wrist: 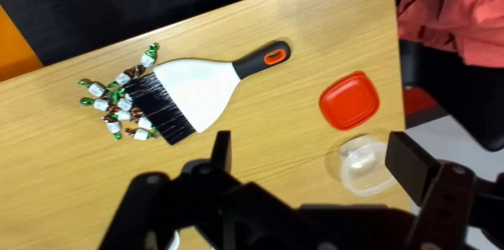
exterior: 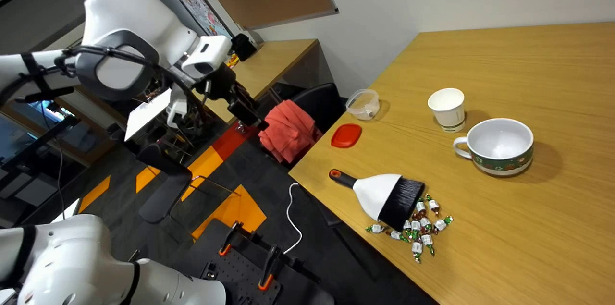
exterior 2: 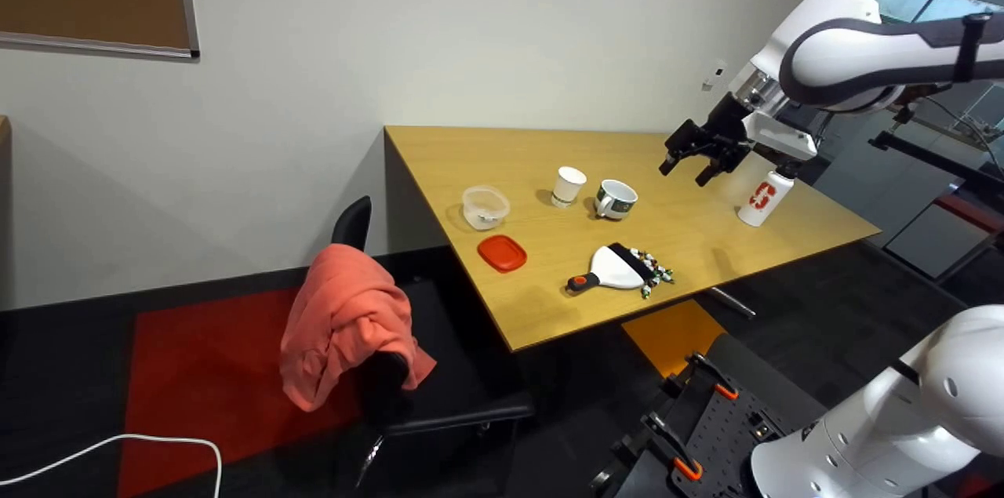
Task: Put two candies in the bowl and close it
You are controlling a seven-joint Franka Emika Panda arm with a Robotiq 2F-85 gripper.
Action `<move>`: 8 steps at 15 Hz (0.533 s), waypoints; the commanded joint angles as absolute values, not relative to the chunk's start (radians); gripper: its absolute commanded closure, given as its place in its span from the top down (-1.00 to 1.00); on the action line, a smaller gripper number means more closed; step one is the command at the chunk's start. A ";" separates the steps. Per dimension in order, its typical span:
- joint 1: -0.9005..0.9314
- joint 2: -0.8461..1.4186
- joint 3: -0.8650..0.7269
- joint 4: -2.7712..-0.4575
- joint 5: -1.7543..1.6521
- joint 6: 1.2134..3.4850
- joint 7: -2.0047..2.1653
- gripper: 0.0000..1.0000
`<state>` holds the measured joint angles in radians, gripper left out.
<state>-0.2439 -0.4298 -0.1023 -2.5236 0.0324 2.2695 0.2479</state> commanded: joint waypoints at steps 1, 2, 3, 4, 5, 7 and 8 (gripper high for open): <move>-0.341 -0.338 -0.123 -2.555 -0.065 2.430 0.359 1.00; -0.369 -0.308 -0.133 -2.564 -0.098 2.479 0.385 1.00; -0.396 -0.271 -0.139 -2.566 -0.132 2.524 0.415 1.00; -0.418 -0.231 -0.149 -2.565 -0.162 2.563 0.440 1.00; -0.435 -0.198 -0.158 -2.559 -0.190 2.585 0.464 1.00; -0.444 -0.140 -0.184 -2.543 -0.211 2.598 0.481 1.00; -0.420 -0.194 -0.193 -2.567 -0.188 2.577 0.439 1.00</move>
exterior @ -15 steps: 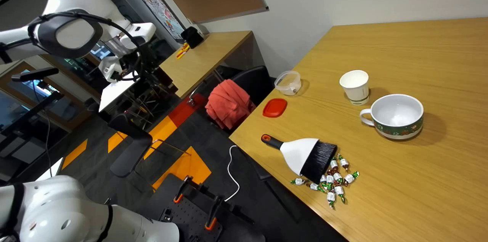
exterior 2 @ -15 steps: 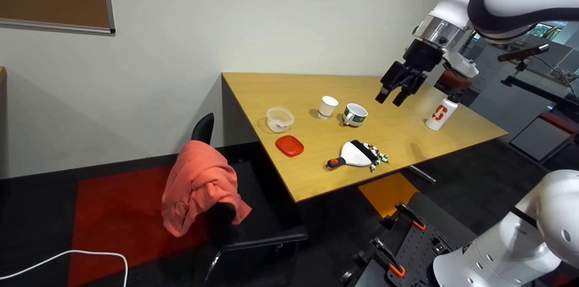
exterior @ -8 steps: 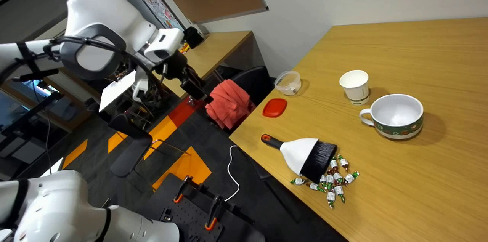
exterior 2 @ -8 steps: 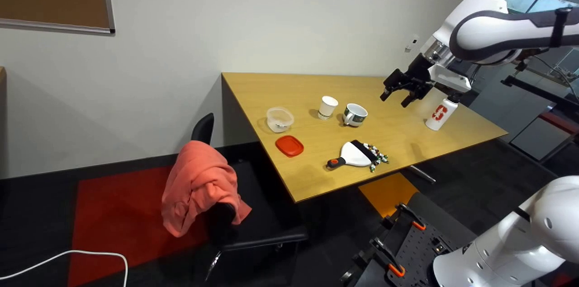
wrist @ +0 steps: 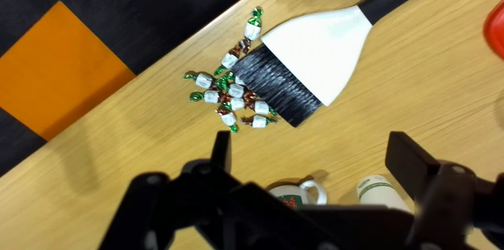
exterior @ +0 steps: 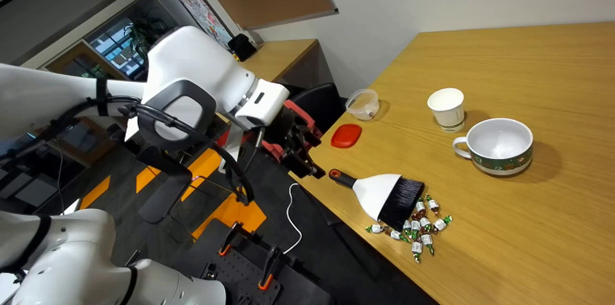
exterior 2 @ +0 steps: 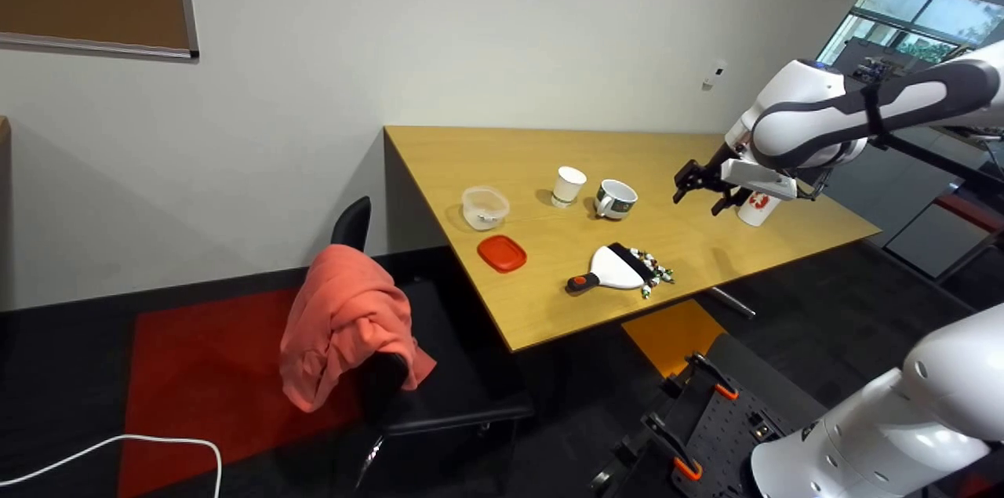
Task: Put two candies in the bowl and close it
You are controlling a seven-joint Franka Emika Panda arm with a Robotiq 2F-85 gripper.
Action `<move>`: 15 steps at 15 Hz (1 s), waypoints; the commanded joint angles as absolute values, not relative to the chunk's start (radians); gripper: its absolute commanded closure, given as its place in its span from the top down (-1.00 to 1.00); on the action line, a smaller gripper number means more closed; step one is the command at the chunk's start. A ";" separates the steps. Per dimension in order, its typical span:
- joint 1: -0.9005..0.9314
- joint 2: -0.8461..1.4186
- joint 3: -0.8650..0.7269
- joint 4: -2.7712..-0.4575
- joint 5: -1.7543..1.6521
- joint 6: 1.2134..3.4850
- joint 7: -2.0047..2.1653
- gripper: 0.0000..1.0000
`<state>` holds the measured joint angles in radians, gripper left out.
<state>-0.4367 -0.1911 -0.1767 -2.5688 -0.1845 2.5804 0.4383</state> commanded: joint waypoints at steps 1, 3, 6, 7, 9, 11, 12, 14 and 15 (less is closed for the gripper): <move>-0.422 -0.167 -0.205 -2.564 -0.193 2.585 0.441 1.00; -0.420 -0.140 -0.212 -2.553 -0.193 2.587 0.441 1.00; -0.415 -0.116 -0.211 -2.519 -0.173 2.565 0.452 1.00; -0.413 -0.093 -0.214 -2.500 -0.163 2.564 0.464 1.00; -0.407 -0.036 -0.227 -2.457 -0.146 2.558 0.469 1.00; -0.394 0.022 -0.249 -2.419 -0.088 2.568 0.410 1.00; -0.388 0.056 -0.260 -2.394 -0.063 2.566 0.394 1.00; -0.381 0.132 -0.279 -2.343 -0.032 2.579 0.377 1.00; -0.378 0.166 -0.287 -2.316 -0.021 2.575 0.370 1.00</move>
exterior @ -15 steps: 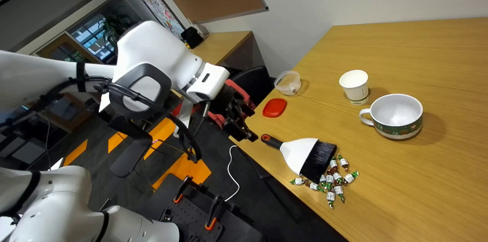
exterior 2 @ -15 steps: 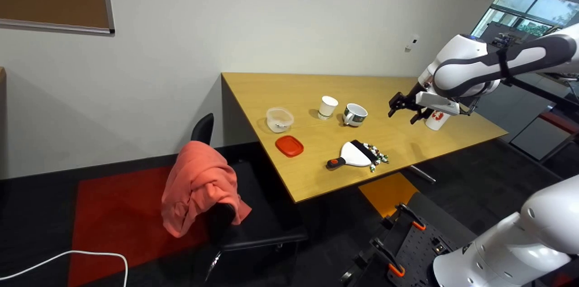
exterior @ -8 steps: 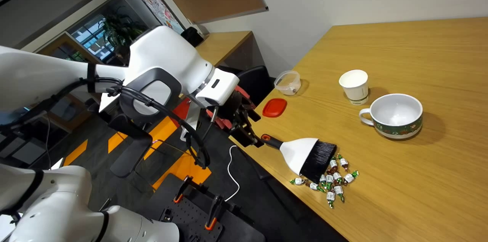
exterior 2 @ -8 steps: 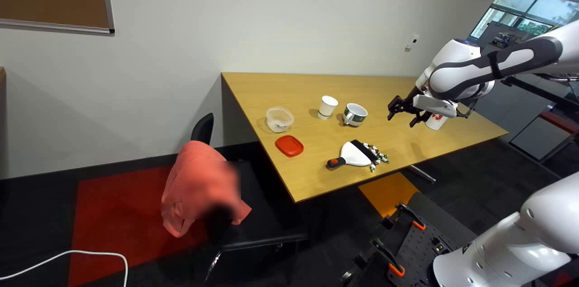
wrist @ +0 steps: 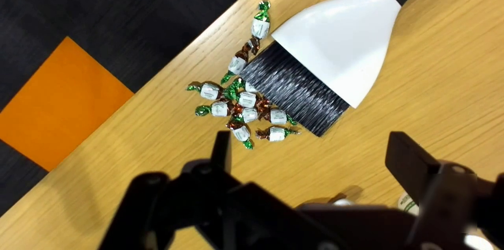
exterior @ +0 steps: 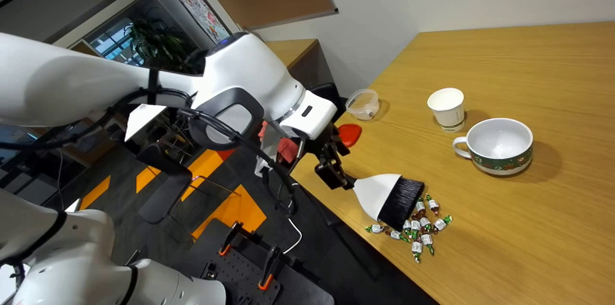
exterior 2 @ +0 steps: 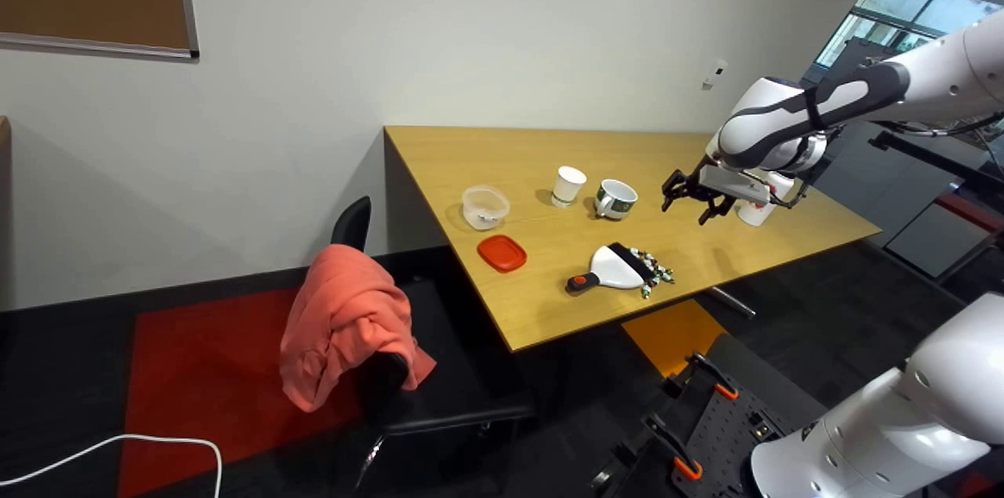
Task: Put two candies in the bowl and close it
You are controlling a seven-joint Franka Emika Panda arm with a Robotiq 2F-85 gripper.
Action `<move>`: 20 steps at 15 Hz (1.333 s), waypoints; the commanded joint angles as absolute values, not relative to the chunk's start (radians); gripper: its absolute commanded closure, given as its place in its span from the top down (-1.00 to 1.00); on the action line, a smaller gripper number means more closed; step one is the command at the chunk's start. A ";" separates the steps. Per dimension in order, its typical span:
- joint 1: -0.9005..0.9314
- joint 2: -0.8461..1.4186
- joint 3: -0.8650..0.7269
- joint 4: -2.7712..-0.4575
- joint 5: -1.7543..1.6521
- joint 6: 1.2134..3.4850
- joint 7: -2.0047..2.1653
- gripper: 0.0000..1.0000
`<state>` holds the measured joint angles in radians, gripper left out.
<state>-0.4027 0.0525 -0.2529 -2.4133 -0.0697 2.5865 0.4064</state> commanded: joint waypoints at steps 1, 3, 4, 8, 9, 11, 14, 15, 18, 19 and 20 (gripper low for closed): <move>-0.376 0.204 -0.299 -2.290 -0.014 2.579 0.370 1.00; -0.373 0.277 -0.321 -2.239 -0.015 2.584 0.381 1.00; -0.371 0.313 -0.334 -2.222 -0.020 2.596 0.390 1.00; -0.374 0.447 -0.360 -2.155 0.013 2.660 0.391 1.00; -0.377 0.475 -0.360 -2.143 0.031 2.682 0.386 1.00; -0.391 0.523 -0.354 -2.131 0.074 2.740 0.370 1.00; -0.419 0.577 -0.332 -2.116 0.145 2.792 0.338 1.00; -0.436 0.590 -0.318 -2.104 0.172 2.788 0.315 1.00; -0.467 0.619 -0.304 -2.072 0.223 2.762 0.274 1.00; -0.468 0.604 -0.310 -2.077 0.229 2.744 0.269 1.00; -0.435 0.612 -0.333 -2.097 0.216 2.772 0.289 1.00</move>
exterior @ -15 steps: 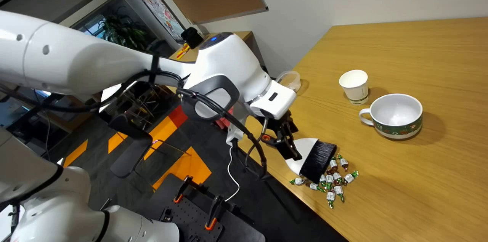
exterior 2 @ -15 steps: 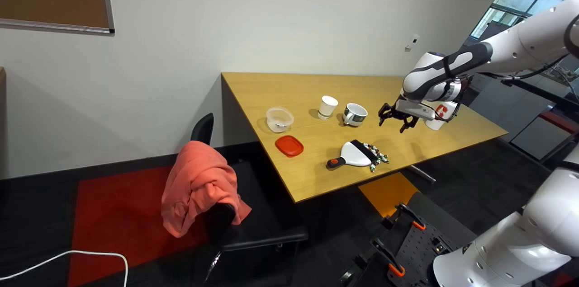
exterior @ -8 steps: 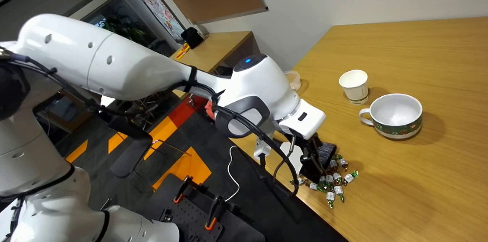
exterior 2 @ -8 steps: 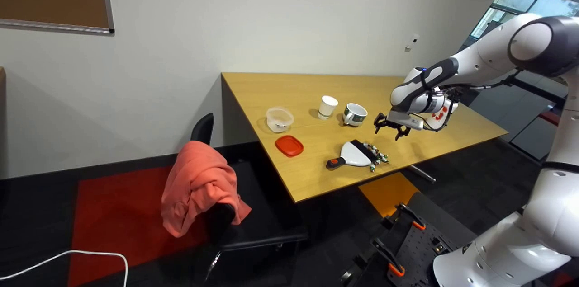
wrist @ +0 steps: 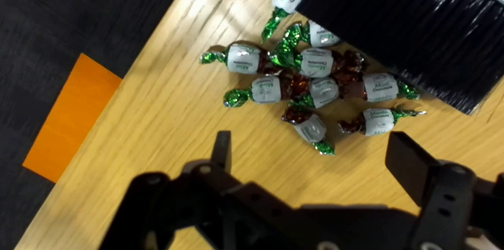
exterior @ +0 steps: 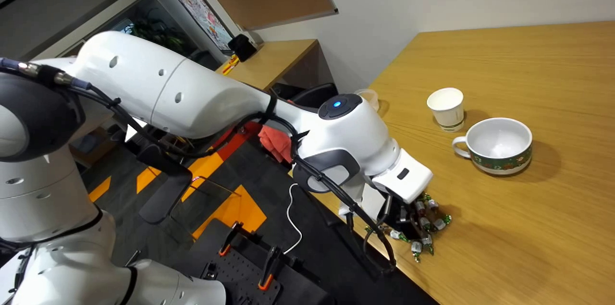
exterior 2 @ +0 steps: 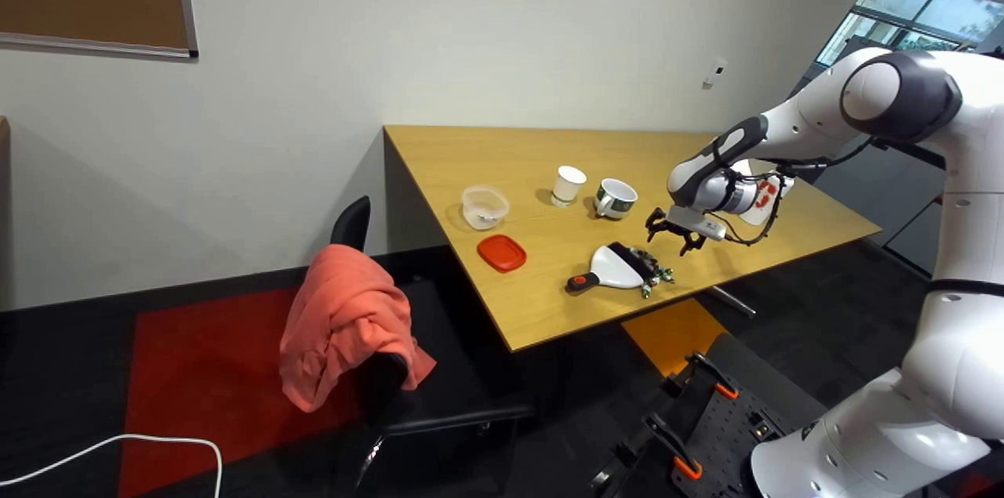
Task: Put two candies in the bowl and close it
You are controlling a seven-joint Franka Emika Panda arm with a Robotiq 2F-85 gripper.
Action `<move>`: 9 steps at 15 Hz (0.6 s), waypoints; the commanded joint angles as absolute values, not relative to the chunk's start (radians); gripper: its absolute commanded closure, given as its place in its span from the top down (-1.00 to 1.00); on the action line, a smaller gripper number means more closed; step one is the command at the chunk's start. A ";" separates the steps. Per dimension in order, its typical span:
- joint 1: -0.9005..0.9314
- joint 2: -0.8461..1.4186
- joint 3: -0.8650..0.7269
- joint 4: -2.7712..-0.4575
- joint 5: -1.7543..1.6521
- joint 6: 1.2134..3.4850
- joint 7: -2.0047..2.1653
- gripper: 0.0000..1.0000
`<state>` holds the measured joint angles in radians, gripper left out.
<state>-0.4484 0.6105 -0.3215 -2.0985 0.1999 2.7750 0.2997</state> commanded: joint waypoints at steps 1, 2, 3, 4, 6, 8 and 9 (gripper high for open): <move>-0.441 0.614 -0.333 -2.093 0.220 2.771 0.286 1.00; -0.445 0.614 -0.334 -2.089 0.220 2.771 0.286 1.00; -0.446 0.603 -0.333 -2.096 0.221 2.776 0.281 1.00; -0.446 0.602 -0.333 -2.092 0.221 2.770 0.281 0.90; -0.447 0.610 -0.332 -2.080 0.221 2.759 0.283 0.42; -0.448 0.614 -0.331 -2.074 0.222 2.759 0.282 0.24; -0.448 0.618 -0.332 -2.069 0.221 2.758 0.284 0.26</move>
<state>-0.4573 0.6127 -0.3243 -2.0880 0.2037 2.7743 0.2972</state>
